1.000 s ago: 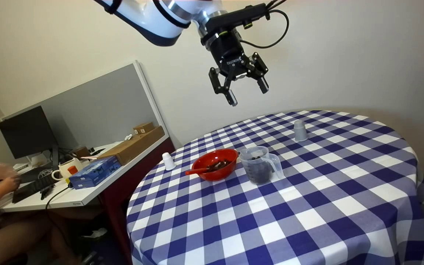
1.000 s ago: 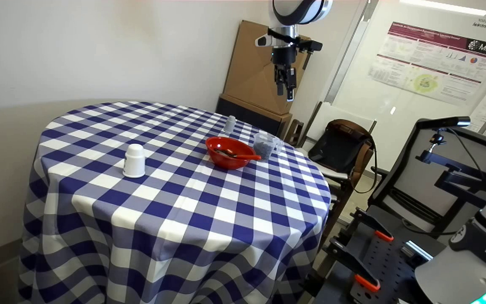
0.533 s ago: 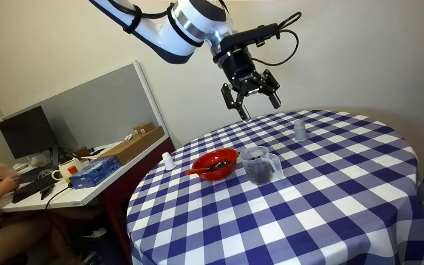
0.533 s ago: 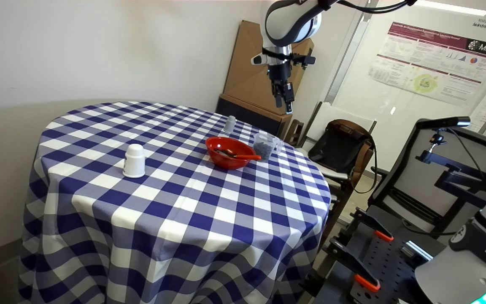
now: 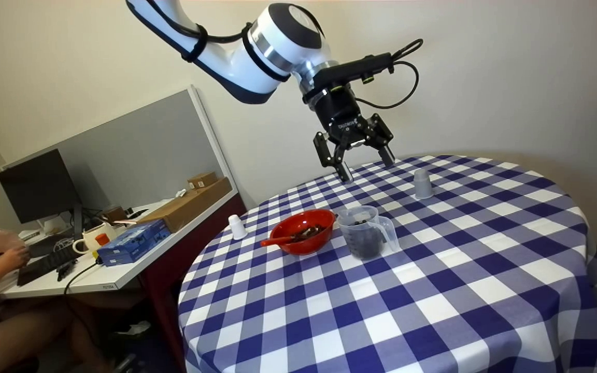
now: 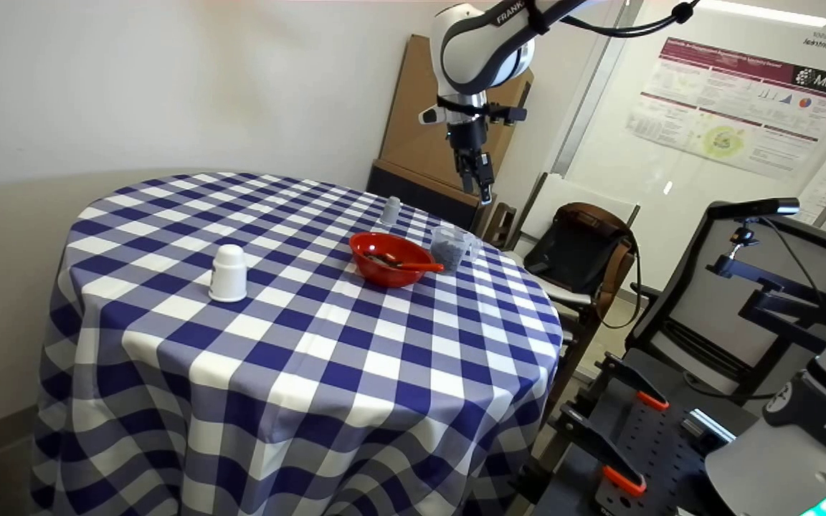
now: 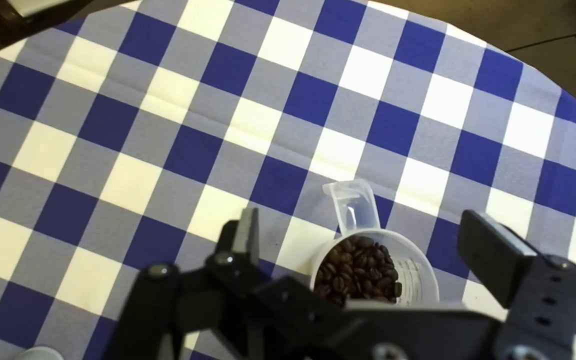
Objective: Pour some of the beans in the jar into the red bowl
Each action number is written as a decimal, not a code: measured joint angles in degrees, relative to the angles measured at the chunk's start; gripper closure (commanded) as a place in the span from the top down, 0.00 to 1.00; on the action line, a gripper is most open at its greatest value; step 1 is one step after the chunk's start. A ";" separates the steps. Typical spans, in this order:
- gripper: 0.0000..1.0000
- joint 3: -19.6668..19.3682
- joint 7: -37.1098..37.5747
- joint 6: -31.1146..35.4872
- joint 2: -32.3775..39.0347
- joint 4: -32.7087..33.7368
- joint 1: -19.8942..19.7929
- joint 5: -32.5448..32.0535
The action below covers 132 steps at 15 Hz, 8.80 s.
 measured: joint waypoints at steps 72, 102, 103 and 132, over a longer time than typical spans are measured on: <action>0.13 -0.57 3.75 21.05 1.86 -11.63 -2.33 -3.29; 0.12 7.95 17.84 -4.56 -14.44 -16.20 13.57 -36.08; 0.12 8.72 20.35 -5.61 -14.20 -17.07 14.16 -37.11; 0.12 12.23 40.43 -36.54 11.04 -13.67 23.37 -73.25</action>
